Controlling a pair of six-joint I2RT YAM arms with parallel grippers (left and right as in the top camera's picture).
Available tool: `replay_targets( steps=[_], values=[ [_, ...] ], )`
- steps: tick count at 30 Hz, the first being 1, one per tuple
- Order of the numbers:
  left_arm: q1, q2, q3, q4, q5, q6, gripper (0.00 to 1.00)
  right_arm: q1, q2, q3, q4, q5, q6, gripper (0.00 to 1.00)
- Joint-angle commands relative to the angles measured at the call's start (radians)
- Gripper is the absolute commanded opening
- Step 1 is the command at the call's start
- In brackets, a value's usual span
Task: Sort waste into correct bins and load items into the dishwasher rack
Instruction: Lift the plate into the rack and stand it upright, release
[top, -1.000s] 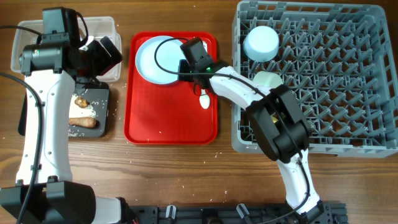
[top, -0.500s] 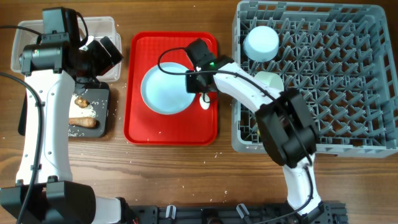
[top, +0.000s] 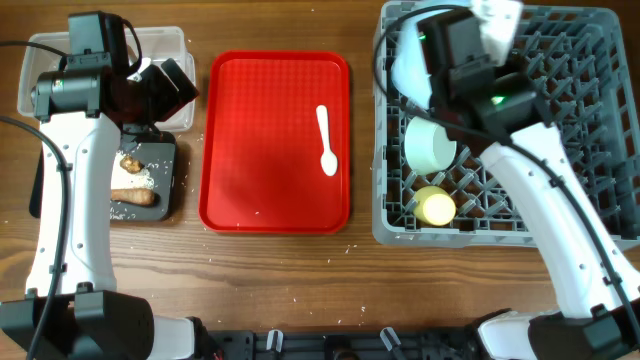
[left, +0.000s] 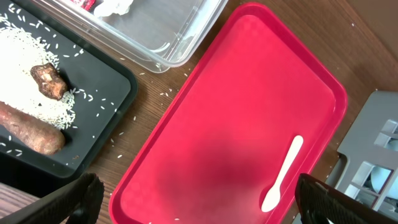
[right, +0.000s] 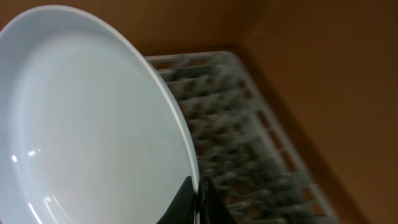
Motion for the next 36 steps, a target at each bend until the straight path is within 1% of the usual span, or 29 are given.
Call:
replay_targets(
  steps=[1,2,5,7,9,18,21,26,28,31,32,33,36],
  values=[
    [0.003,0.002,0.003,-0.001,0.005,-0.002,1.0,-0.09,0.002,-0.002,0.001,0.15,-0.18,0.04],
    [0.004,0.002,0.003,-0.001,0.004,-0.002,1.0,-0.111,0.005,-0.003,0.008,0.15,-0.214,0.04],
    [0.004,0.002,0.003,-0.001,0.004,-0.002,1.0,-0.208,0.041,-0.003,0.061,0.108,-0.376,0.04],
    [0.003,0.002,0.003,-0.001,0.004,-0.002,1.0,-0.252,0.065,-0.003,0.084,-0.01,-0.469,0.04],
    [0.003,0.002,0.003,-0.001,0.005,-0.002,1.0,-0.284,0.092,-0.003,0.092,-0.119,-0.513,0.04],
    [0.003,0.002,0.003,-0.001,0.004,-0.002,1.0,-0.304,0.273,-0.003,0.122,-0.234,-0.515,0.04],
    [0.004,0.002,0.003,-0.001,0.004,-0.002,1.0,-0.304,0.29,-0.003,0.131,-0.299,-0.51,0.04],
    [0.004,0.002,0.003,-0.001,0.004,-0.002,1.0,-0.304,0.289,-0.003,0.172,-0.295,-0.435,0.04],
    [0.003,0.002,0.003,-0.001,0.004,-0.002,1.0,-0.304,0.283,-0.001,0.179,-0.295,-0.431,0.04],
    [0.004,0.002,0.003,-0.001,0.005,-0.002,1.0,-0.304,0.227,0.002,0.227,-0.247,-0.436,0.04],
    [0.004,0.002,0.003,-0.001,0.004,-0.002,1.0,-0.304,0.201,0.002,0.241,-0.237,-0.443,0.04],
    [0.004,0.002,0.003,-0.001,0.005,-0.002,1.0,-0.304,0.157,0.002,0.264,-0.234,-0.486,0.04],
    [0.003,0.002,0.003,-0.001,0.005,-0.002,1.0,-0.304,0.097,0.002,0.291,-0.22,-0.585,0.04]
  ],
)
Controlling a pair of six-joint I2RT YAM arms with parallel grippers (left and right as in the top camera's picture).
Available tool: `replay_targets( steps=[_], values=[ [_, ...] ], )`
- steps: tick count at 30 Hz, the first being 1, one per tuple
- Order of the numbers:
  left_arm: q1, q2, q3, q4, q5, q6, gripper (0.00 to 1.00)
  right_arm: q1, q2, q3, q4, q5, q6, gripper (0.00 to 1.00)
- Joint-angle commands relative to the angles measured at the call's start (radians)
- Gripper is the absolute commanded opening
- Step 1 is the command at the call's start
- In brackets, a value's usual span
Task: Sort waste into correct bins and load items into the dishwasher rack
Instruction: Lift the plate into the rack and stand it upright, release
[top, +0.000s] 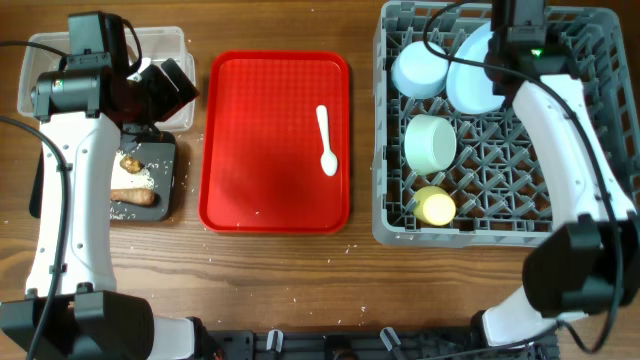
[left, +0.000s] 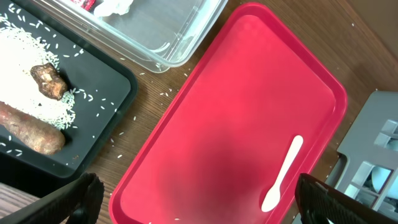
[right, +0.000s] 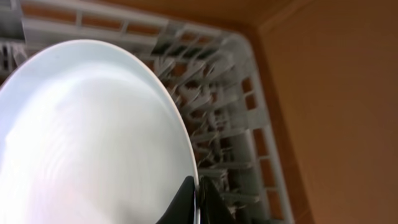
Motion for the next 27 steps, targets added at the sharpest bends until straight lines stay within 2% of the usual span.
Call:
replay_targets(
  steps=[1,5,8,12,15,20,27],
  values=[
    [0.003,0.002,0.003,-0.001,0.004,-0.002,1.0,0.002,-0.115,0.006,0.027,0.035,-0.105,0.04],
    [0.004,0.002,0.003,-0.001,0.004,-0.002,1.0,0.002,-0.123,0.005,0.026,0.134,-0.143,0.04],
    [0.004,0.002,0.003,-0.001,0.004,-0.002,1.0,0.002,-0.122,0.004,0.037,0.206,-0.227,0.04],
    [0.003,0.002,0.003,-0.001,0.005,-0.002,1.0,0.002,-0.105,0.002,0.039,0.211,-0.31,0.04],
    [0.003,0.002,0.003,-0.001,0.005,-0.002,1.0,0.002,-0.051,0.002,0.037,0.211,-0.319,0.04],
    [0.003,0.002,0.003,-0.001,0.004,-0.002,1.0,0.003,0.023,0.002,0.039,0.131,-0.333,0.04],
    [0.003,0.002,0.003,0.0,0.005,-0.002,1.0,0.004,0.029,0.002,0.037,0.014,-0.332,0.04]
  ],
)
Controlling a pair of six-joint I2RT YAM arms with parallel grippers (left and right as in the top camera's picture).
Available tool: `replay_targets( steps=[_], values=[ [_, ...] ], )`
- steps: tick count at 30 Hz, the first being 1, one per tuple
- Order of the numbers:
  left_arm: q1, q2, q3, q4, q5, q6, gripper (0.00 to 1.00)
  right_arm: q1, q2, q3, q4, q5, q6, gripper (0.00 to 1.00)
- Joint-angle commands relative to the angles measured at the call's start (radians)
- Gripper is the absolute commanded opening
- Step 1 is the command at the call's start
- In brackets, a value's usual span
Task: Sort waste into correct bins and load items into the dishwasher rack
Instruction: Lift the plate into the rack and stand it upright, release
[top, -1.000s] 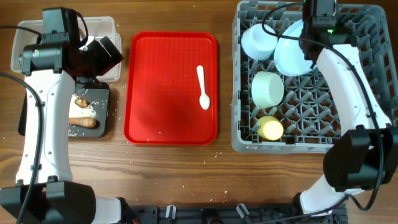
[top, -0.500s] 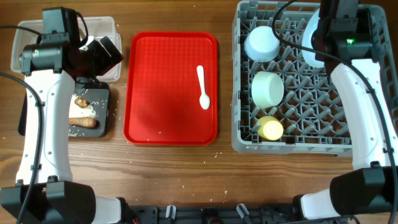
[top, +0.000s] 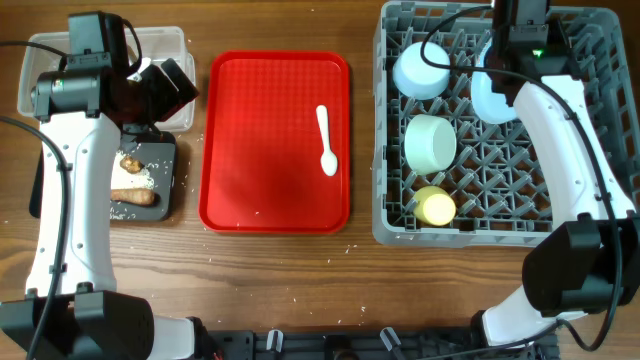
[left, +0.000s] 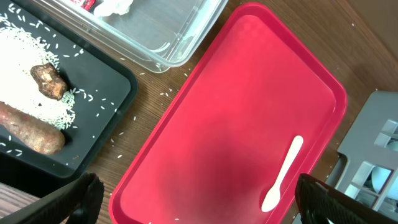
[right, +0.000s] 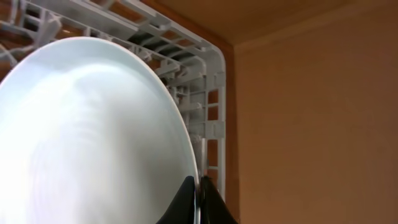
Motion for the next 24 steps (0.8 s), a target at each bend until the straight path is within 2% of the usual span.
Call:
replay_targets(
  steps=[1,7,10,11,16,17,19,21,23,24],
  values=[
    [0.003,0.002,0.003,-0.001,0.004,-0.002,1.0,0.004,0.014,0.002,0.003,-0.072,-0.005,0.06],
    [0.003,0.002,0.003,-0.001,0.005,-0.002,1.0,0.004,0.014,0.002,0.002,-0.114,0.028,0.35],
    [0.003,0.002,0.003,-0.001,0.004,-0.002,1.0,0.004,0.008,0.003,0.002,-0.155,0.127,0.62],
    [0.003,0.002,0.003,-0.001,0.004,-0.002,1.0,0.004,-0.003,0.004,-0.002,-0.18,0.173,0.68],
    [0.003,0.002,0.003,-0.001,0.004,-0.002,1.0,0.004,-0.174,0.005,-0.019,-0.488,0.242,0.87],
    [0.003,0.002,0.003,0.0,0.005,-0.002,1.0,0.004,-0.206,0.005,-0.019,-0.561,0.259,0.98],
    [0.004,0.002,0.003,0.0,0.005,-0.002,1.0,0.004,-0.261,0.005,-0.021,-0.802,0.368,1.0],
    [0.003,0.002,0.003,-0.001,0.004,-0.002,1.0,0.004,-0.289,0.005,-0.027,-1.084,0.55,1.0],
    [0.003,0.002,0.003,-0.001,0.005,-0.002,1.0,0.006,-0.274,0.005,-0.013,-1.272,0.675,1.0],
    [0.003,0.002,0.003,-0.001,0.004,-0.002,1.0,0.014,-0.261,0.005,-0.012,-1.295,0.698,1.0]
  ],
)
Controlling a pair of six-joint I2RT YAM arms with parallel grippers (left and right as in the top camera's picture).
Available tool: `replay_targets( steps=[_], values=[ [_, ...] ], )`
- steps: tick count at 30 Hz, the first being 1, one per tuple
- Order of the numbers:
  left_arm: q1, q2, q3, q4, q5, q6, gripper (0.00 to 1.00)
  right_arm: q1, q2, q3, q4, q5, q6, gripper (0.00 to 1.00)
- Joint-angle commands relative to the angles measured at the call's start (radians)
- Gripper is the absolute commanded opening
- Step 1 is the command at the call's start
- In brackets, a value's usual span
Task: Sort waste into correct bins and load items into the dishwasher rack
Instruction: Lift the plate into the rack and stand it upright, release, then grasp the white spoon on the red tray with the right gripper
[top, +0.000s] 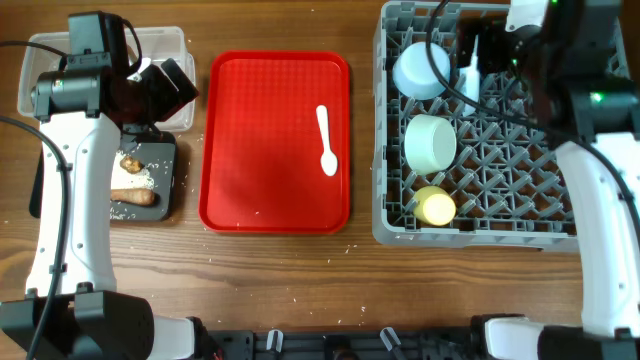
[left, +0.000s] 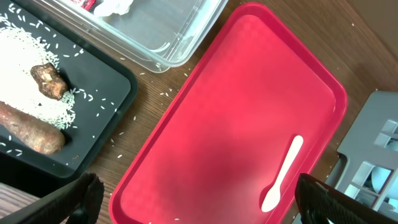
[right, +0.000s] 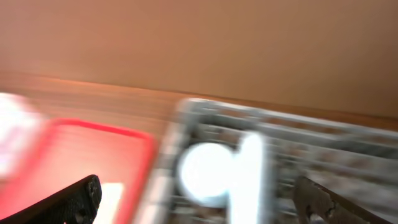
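A white spoon lies on the red tray, also seen in the left wrist view as the spoon. My left gripper hangs open above the tray's left side, holding nothing. In the grey dishwasher rack a white plate stands on edge beside a white bowl, with a white cup and a yellow item nearer. My right gripper is open and empty above the rack; its view is blurred, showing the plate and the bowl.
A clear bin with crumpled waste sits at the far left. In front of it a black tray holds rice and brown food scraps. Rice grains are scattered on the wooden table.
My right gripper has let go of the white plate, which now stands on edge in the rack. The gripper is open and has drawn back from it. The left arm is unchanged.
My right gripper held the white plate over the rack's back left corner. Then it had the plate further right, lower among the tines by the bowl. Now the plate stands in the rack and the gripper is open. The left gripper stayed open and still throughout.
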Motion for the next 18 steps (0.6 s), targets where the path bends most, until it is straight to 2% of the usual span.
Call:
replay_targets(
  steps=[1,6,11,18],
  values=[
    [0.003,0.002,0.003,-0.001,0.005,-0.002,1.0,0.028,0.057,0.005,0.005,-0.334,0.212,0.99],
    [0.004,0.002,0.003,-0.001,0.004,-0.002,1.0,0.173,0.131,0.005,0.001,-0.237,0.217,0.87],
    [0.003,0.002,0.003,-0.001,0.004,-0.002,1.0,0.41,0.208,0.005,-0.019,0.127,0.298,0.86],
    [0.003,0.002,0.003,-0.001,0.005,-0.002,1.0,0.493,0.433,0.005,-0.133,0.077,0.384,0.78]
  ],
)
